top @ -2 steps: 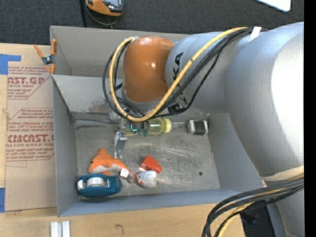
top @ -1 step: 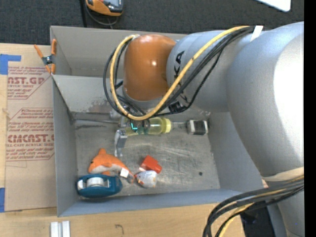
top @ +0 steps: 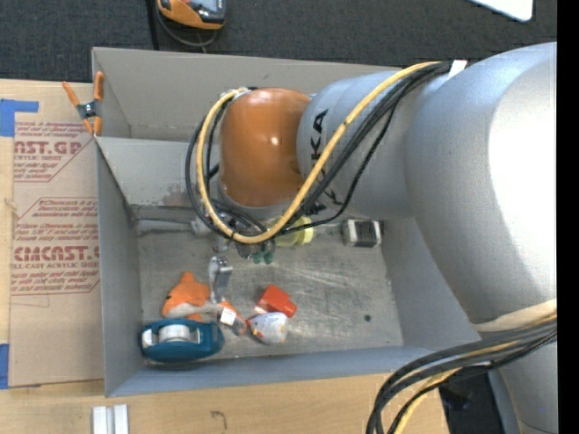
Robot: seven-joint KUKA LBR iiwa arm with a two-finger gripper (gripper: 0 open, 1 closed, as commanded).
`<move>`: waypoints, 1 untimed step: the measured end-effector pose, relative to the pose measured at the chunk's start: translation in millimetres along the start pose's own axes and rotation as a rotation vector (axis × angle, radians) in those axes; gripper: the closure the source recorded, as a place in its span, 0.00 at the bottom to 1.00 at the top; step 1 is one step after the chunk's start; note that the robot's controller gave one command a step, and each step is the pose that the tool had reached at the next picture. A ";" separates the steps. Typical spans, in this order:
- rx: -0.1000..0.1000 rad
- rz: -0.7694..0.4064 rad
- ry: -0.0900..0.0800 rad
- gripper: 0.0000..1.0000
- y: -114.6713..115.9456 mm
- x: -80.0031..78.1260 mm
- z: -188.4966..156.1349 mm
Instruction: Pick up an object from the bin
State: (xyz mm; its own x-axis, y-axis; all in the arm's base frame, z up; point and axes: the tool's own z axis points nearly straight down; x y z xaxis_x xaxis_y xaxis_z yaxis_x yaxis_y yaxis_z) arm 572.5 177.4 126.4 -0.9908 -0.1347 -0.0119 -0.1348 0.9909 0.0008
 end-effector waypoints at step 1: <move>-0.001 -0.318 0.006 0.00 6.4 36.4 34.1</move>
Offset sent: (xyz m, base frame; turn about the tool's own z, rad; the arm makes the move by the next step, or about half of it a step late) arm -0.0297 0.0148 -0.0564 -0.5468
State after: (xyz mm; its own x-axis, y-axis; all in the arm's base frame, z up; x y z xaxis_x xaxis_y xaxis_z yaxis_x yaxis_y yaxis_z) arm 536.0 178.9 91.9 -0.8990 -0.4379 -0.0053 -0.4379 0.8990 -0.0011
